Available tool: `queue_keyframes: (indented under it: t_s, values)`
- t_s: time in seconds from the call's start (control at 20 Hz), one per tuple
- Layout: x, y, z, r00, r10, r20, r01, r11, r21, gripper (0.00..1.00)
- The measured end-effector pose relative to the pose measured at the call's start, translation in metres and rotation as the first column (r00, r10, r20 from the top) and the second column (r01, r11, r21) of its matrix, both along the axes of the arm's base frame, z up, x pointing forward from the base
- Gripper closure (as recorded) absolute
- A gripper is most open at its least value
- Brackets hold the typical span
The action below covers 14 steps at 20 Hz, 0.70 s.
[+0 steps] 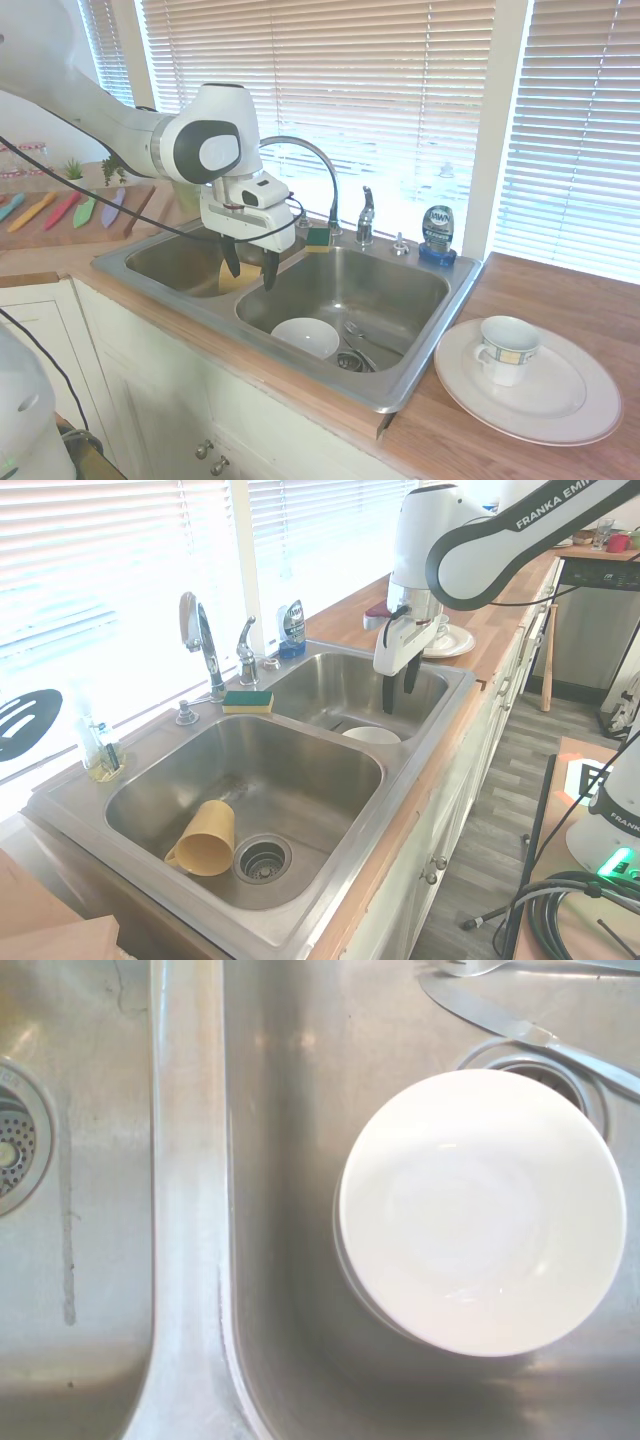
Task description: Turn off the faucet
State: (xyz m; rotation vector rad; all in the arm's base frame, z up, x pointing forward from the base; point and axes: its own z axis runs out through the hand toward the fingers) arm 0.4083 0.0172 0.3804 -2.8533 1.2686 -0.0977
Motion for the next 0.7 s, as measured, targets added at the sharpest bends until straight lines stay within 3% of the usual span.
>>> queue_keyframes:
  t_s: [0.15, 0.2, 0.7]
  values:
    - [0.0048, 0.0002, -0.0041, 1.0, 0.001, -0.012, -0.001, 1.0, 0.0, 0.0]
    - [0.0067, 0.0003, -0.0056, 1.0, 0.001, -0.015, -0.001, 1.0, 0.001, 1.0]
    - [0.0088, -0.0036, -0.0077, 1.0, -0.012, -0.018, 0.012, 1.0, 0.001, 1.0]
